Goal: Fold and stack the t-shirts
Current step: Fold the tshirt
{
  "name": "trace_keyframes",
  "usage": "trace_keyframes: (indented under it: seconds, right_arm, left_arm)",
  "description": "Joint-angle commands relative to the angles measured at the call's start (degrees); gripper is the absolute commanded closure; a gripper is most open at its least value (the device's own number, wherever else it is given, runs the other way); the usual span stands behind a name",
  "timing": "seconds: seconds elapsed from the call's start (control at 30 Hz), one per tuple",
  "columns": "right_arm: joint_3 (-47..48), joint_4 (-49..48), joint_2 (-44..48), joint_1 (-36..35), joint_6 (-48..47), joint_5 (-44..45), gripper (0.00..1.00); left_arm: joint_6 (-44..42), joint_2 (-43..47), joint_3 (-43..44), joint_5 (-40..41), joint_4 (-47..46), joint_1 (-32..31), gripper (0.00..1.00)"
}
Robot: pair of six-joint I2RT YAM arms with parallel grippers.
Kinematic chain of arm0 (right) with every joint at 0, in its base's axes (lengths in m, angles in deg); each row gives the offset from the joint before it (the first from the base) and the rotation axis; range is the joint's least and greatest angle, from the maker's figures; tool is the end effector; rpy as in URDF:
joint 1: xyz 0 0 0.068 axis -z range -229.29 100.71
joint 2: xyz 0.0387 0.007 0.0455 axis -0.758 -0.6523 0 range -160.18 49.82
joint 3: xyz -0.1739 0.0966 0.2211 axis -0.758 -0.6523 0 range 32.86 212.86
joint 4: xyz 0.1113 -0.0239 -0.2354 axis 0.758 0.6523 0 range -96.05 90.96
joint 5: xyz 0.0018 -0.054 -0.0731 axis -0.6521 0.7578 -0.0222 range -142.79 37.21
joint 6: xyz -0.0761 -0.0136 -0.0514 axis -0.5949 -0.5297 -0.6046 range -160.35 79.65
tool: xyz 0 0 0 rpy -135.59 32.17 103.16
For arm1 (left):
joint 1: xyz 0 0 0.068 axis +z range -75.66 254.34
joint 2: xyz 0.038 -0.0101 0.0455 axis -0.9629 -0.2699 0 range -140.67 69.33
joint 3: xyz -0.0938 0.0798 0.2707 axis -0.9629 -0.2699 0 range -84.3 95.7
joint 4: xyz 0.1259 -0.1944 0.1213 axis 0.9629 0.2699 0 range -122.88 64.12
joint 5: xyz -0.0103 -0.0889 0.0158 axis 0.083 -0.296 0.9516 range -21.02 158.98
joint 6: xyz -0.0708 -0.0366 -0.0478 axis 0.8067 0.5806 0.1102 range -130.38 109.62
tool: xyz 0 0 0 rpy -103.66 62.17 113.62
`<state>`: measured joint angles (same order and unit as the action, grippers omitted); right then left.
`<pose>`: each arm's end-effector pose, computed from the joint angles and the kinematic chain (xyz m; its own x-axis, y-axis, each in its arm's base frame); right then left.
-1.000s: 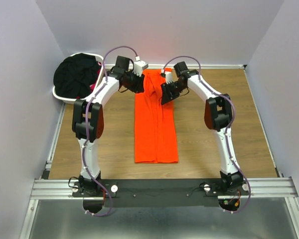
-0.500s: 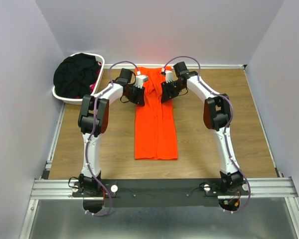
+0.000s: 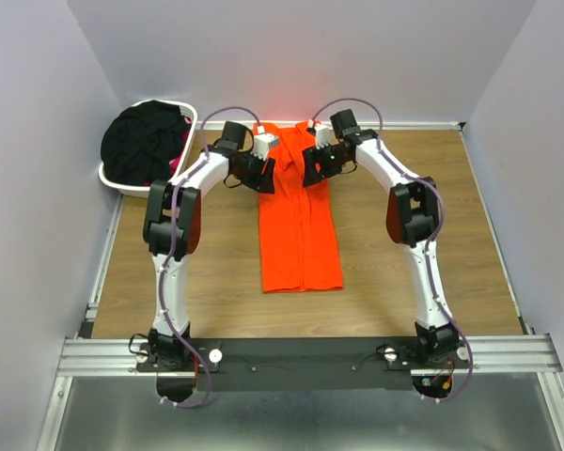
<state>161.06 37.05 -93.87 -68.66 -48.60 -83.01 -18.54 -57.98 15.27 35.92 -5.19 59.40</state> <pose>0.5346 0.2326 0.1524 -0.7201 -0.3846 -0.5774 -0.6441 0.6799 0.3504 0.4924 -0.1787 0.1641 -0.7143 0.3137 -0.6256 0.6229 0.6925 -0.3640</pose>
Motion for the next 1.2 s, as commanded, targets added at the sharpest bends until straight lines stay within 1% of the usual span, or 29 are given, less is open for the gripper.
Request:
trace_keyframes:
  seconds: [0.0, 0.03, 0.07, 0.1, 0.13, 0.17, 0.2, 0.27, 0.3, 0.37, 0.4, 0.43, 0.47, 0.5, 0.53, 0.57, 0.6, 0.63, 0.67, 0.73, 0.77, 0.8, 0.87, 0.9, 0.97, 1.0, 1.03, 1.17]
  right_arm:
    - [-4.44, 1.29, 12.26, 0.57, -4.56, 0.78, 0.21]
    - [-5.76, 1.55, 14.82, 0.57, -5.54, 0.16, 0.21]
    - [-7.16, 1.99, 17.03, 0.57, -7.98, -0.45, 0.2]
    - [-10.22, 3.04, 21.57, 0.57, -9.23, -1.41, 0.2]
    - [-11.73, 3.49, 23.71, 0.48, -10.46, -1.51, 0.2]
    - [-15.05, 4.62, 27.9, 0.39, -13.08, -1.51, 0.2]
    - [-16.39, 5.5, 27.95, 0.3, -14.59, -1.51, 0.2]
    - [-20.08, 7.09, 33.46, 0.13, -17.4, -1.25, 0.2]
    - [-24.27, 8.75, 35.31, 0.04, -20.2, -1.42, 0.19]
    - [-28.34, 10.78, 40.41, -0.4, -23.37, -1.86, 0.19]
    - [-30.79, 12.35, 41.91, -1.01, -26.17, -2.38, 0.19]
    - [-35.34, 12.89, 43.84, -1.36, -27.25, -2.74, 0.19]
    - [-38.26, 13.33, 47.25, -2.06, -28.56, -3.26, 0.2]
    - [-40.99, 13.68, 49.54, -2.33, -31.62, -4.23, 0.2]
    - [-43.89, 13.43, 51.66, -2.77, -33.22, -4.5, 0.2]
    - [-50.44, 11.86, 55.85, -4.16, -35.41, -4.5, 0.21]
    - [-53.2, 10.97, 57.72, -4.96, -36.21, -4.15, 0.21]
    - [-56.36, 10.0, 59.39, -6.01, -37.09, -3.71, 0.21]
    - [-61.35, 7.56, 62.54, -8.81, -38.67, -2.4, 0.21]
    - [-66.83, 4.65, 65.2, -12.07, -40.17, -0.55, 0.21]
    - [-68.94, 3.07, 66.26, -15.66, -40.79, 0.67, 0.22]
    - [-73.66, 0.35, 68.09, -17.61, -42.88, 2.08, 0.23]
    - [-78.08, -2.82, 69.86, -21.82, -44.56, 3.32, 0.25]
    - [-81.76, -5.88, 71.09, -23.15, -46.05, 4.45, 0.26]
    - [-85.12, -8.01, 71.45, -25.87, -48.6, 5.25, 0.29]
    - [-86.27, -9.33, 71.37, -26.5, -49.57, 5.43, 0.3]
    - [-88.37, -10.04, 70.67, -26.76, -50.45, 5.95, 0.32]
    - [-90.84, -14.26, 67.6, -27.29, -52.48, 8.85, 0.34]
  left_arm:
    - [-8.52, 15.9, -2.09, -4.46, 2.46, 0.44, 0.32]
    - [-9.93, 18.82, -5.49, -4.56, 2.46, 0.52, 0.32]
    - [-12.81, 24.68, -7.61, -4.73, 1.86, 0.53, 0.31]
    - [-14.23, 27.61, -11.73, -5.0, 1.07, 0.53, 0.3]
    - [-15.99, 30.6, -13.94, -4.91, 1.06, 0.53, 0.29]
    - [-18.09, 36.28, -16.23, -3.87, -0.33, 0.53, 0.24]
    - [-19.33, 39.12, -20.69, -3.42, -1.22, 0.61, 0.21]
    - [-22.67, 43.87, -24.93, -3.24, -2.19, 0.61, 0.19]
    - [-26.95, 47.81, -28.69, -5.85, -1.58, 0.61, 0.19]
    - [-31.98, 51.26, -32.49, -9.29, 1.4, 0.53, 0.19]
    - [-33.92, 54.85, -34.51, -10.35, 2.11, 0.18, 0.19]
    - [-37.94, 56.54, -38.71, -11.49, 2.72, -0.7, 0.19]
    - [-39.63, 59.86, -40.92, -11.24, 2.73, -1.4, 0.19]
    - [-40.95, 61.37, -43.03, -10.46, 2.55, -2.54, 0.19]
    - [-42.71, 62.61, -47.14, -8.45, 2.29, -4.99, 0.19]
    - [-43.51, 64.62, -48.75, -7.82, 1.59, -6.23, 0.2]
    - [-44.39, 65.51, -50.25, -7.98, 1.32, -7.2, 0.21]
    - [-46.83, 66.21, -53.05, -8.25, 1.32, -9.65, 0.21]
    - [-48.25, 67.79, -54.38, -8.16, 0.89, -11.32, 0.21]
    - [-49.57, 69.12, -58.41, -5.8, -0.78, -15.19, 0.22]
    - [-51.49, 69.73, -59.57, -4.57, -2.7, -18.6, 0.22]
    - [-52.73, 69.82, -61.58, -2.56, -3.33, -20.37, 0.23]
    - [-54.58, 69.65, -63.26, -0.44, -5.43, -23.37, 0.25]
    - [-55.55, 68.95, -64.75, 0.96, -6.05, -26.25, 0.27]
    - [-56.26, 67.9, -66.08, 2.11, -7.64, -29.17, 0.29]
    - [-56.26, 67.54, -66.78, 2.82, -8.51, -31.79, 0.31]
    - [-55.91, 67.11, -68.18, 4.3, -10.78, -32.95, 0.33]
    - [-55.03, 64.12, -69.33, 5.37, -14.84, -34.63, 0.35]
